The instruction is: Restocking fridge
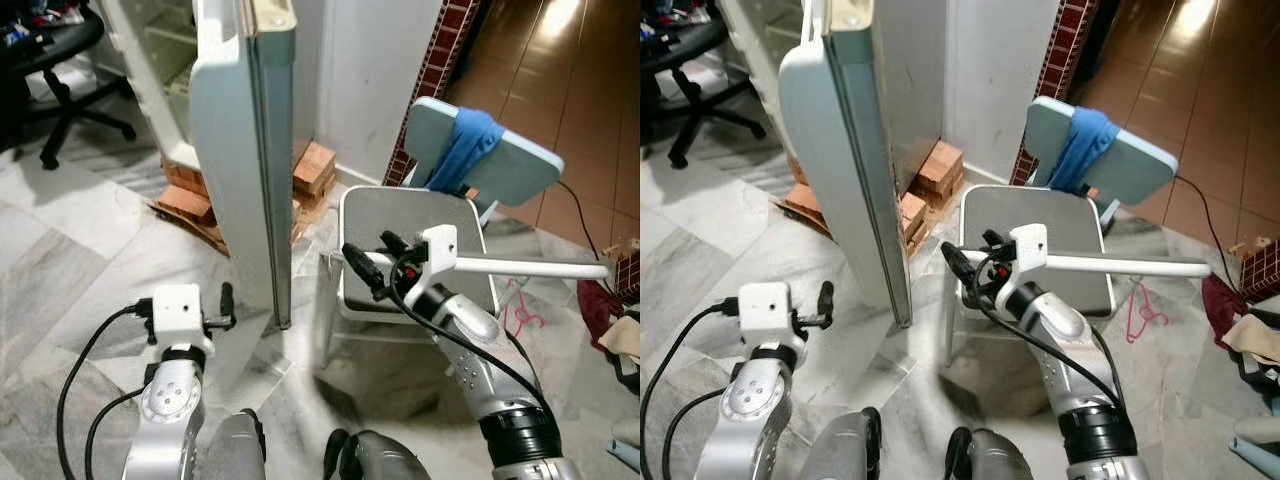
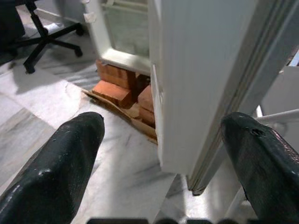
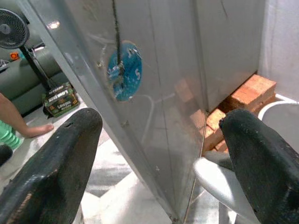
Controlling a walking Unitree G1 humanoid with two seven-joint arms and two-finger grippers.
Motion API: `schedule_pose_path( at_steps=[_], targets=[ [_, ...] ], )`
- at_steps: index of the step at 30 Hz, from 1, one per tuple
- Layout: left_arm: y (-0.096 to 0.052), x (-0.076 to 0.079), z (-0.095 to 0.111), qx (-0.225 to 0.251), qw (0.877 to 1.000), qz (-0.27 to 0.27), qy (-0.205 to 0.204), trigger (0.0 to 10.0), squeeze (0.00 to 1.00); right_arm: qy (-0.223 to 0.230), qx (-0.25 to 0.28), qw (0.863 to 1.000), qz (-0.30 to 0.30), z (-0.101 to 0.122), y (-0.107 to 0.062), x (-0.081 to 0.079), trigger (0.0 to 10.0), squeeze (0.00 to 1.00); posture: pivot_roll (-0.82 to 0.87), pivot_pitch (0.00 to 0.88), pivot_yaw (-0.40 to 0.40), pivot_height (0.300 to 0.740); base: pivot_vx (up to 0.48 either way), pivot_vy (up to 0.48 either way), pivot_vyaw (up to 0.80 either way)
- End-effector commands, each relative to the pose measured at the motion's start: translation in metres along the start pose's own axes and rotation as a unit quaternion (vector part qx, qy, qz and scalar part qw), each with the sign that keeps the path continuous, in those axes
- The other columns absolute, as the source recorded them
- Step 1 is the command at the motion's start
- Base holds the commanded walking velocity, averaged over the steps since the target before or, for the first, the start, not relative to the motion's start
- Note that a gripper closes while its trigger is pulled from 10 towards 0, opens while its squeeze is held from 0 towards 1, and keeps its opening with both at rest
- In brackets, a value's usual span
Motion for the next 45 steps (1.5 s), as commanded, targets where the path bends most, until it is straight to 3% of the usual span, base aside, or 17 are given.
schedule_pose_path(
  at_steps=[1, 7, 12, 17, 22, 23, 26, 29, 30, 31, 32, 33, 34, 37, 41, 44, 45],
  targets=[
    [-0.001, -0.001, -0.005, -0.007, 1.0, 0.003, 0.003, 10.0, 0.0, -0.014, 0.021, 1.0, 0.002, 0.009, 0.005, -0.004, 10.0, 0.0, 0.12, 0.117, -0.036, 0.74, 0.0, 0.0, 0.0],
    [-0.001, -0.002, -0.006, -0.008, 1.0, 0.004, -0.001, 10.0, 0.0, 0.005, 0.064, 0.997, 0.033, 0.035, 0.027, -0.033, 10.0, 0.0, 0.12, 0.121, -0.041, 0.74, 0.0, 0.0, 0.0],
    [0.001, 0.0, -0.005, -0.008, 1.0, 0.004, 0.0, 10.0, 0.0, -0.006, 0.099, 0.993, 0.069, 0.055, 0.064, -0.078, 10.0, 0.0, 0.13, 0.121, -0.045, 0.74, 0.0, 0.0, 0.0],
    [0.001, -0.001, -0.004, -0.005, 1.0, 0.006, 0.001, 10.0, 0.0, 0.005, 0.112, 0.988, 0.104, 0.063, 0.079, -0.109, 10.0, 0.0, 0.15, 0.12, -0.052, 0.74, 0.0, 0.0, 0.0],
    [0.001, -0.003, -0.004, -0.005, 1.0, 0.011, 0.001, 10.0, 0.0, 0.083, 0.118, 0.977, 0.157, 0.077, 0.085, -0.145, 10.0, 0.0, 0.15, 0.118, -0.054, 0.74, 0.0, 0.0, 0.0],
    [0.001, -0.003, -0.004, -0.005, 1.0, 0.011, 0.001, 10.0, 0.0, 0.116, 0.112, 0.969, 0.188, 0.079, 0.081, -0.156, 10.0, 0.0, 0.15, 0.117, -0.052, 0.74, 0.0, 0.0, 0.0],
    [0.002, -0.003, -0.004, -0.004, 1.0, 0.011, 0.002, 10.0, 0.0, 0.227, 0.081, 0.911, 0.333, 0.09, 0.055, -0.197, 10.0, 0.0, 0.15, 0.115, -0.05, 0.74, 0.0, 0.0, 0.0],
    [0.003, -0.003, -0.004, -0.003, 1.0, 0.009, 0.003, 10.0, 0.0, 0.255, 0.058, 0.849, 0.459, 0.1, 0.016, -0.221, 10.0, 0.0, 0.15, 0.111, -0.044, 0.74, 0.0, 0.0, 0.0],
    [0.003, -0.003, -0.003, -0.002, 1.0, 0.007, 0.004, 10.0, 0.0, 0.247, 0.052, 0.842, 0.477, 0.099, 0.008, -0.222, 10.0, 0.0, 0.15, 0.11, -0.043, 0.74, 0.0, 0.0, 0.0],
    [0.004, -0.003, -0.003, -0.001, 1.0, 0.004, 0.004, 10.0, 0.0, 0.227, 0.042, 0.86, 0.456, 0.09, 0.011, -0.21, 10.0, 0.0, 0.14, 0.108, -0.04, 0.74, 0.0, 0.0, 0.0],
    [0.004, -0.003, -0.003, -0.001, 1.0, 0.004, 0.004, 10.0, 0.0, 0.227, 0.042, 0.86, 0.456, 0.09, 0.011, -0.21, 10.0, 0.0, 0.14, 0.108, -0.04, 0.74, 0.0, 0.0, 0.0],
    [0.005, -0.002, -0.002, 0.001, 1.0, 0.002, 0.003, 10.0, 0.0, 0.203, 0.034, 0.889, 0.408, 0.078, 0.022, -0.19, 10.0, 0.0, 0.14, 0.107, -0.037, 0.74, 0.0, 0.0, 0.0],
    [0.006, -0.002, -0.001, 0.002, 1.0, 0.001, 0.002, 10.0, 0.0, 0.188, 0.026, 0.905, 0.382, 0.07, 0.026, -0.178, 10.0, 0.0, 0.14, 0.107, -0.035, 0.74, 0.0, 0.0, 0.0],
    [0.007, -0.001, 0.0, 0.004, 1.0, 0.0, 0.002, 10.0, 0.0, 0.162, 0.014, 0.922, 0.35, 0.06, 0.03, -0.163, 10.0, 0.0, 0.14, 0.105, -0.034, 0.74, 0.0, 0.0, 0.0],
    [0.009, -0.004, 0.001, 0.006, 1.0, 0.006, 0.005, 10.0, 0.0, 0.086, -0.026, 0.97, 0.226, 0.024, 0.03, -0.102, 10.0, 0.0, 0.14, 0.102, -0.034, 0.74, 0.0, 0.0, 0.0],
    [0.015, -0.013, 0.008, 0.019, 1.0, 0.018, 0.017, 10.0, 0.0, 0.026, -0.065, 0.989, 0.133, 0.004, 0.014, -0.055, 10.0, 0.0, 0.13, 0.107, -0.03, 0.74, 0.0, 0.0, 0.0],
    [0.015, -0.013, 0.008, 0.019, 1.0, 0.018, 0.017, 10.0, 0.0, 0.026, -0.065, 0.989, 0.133, 0.004, 0.014, -0.055, 10.0, 0.0, 0.13, 0.107, -0.03, 0.74, 0.0, 0.0, 0.0]
  ],
)
Point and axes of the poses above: a point about 5 cm out from each wrist's last joint towards the gripper, its own y axis pointing out of the wrist towards the gripper, its own z axis along the axis of the wrist's last joint, x = y × z, the point moved 5 cm from there along y, pointing out of the wrist towards the gripper, and after that the axes turned 6 degrees about y, right-handed, at the moved point
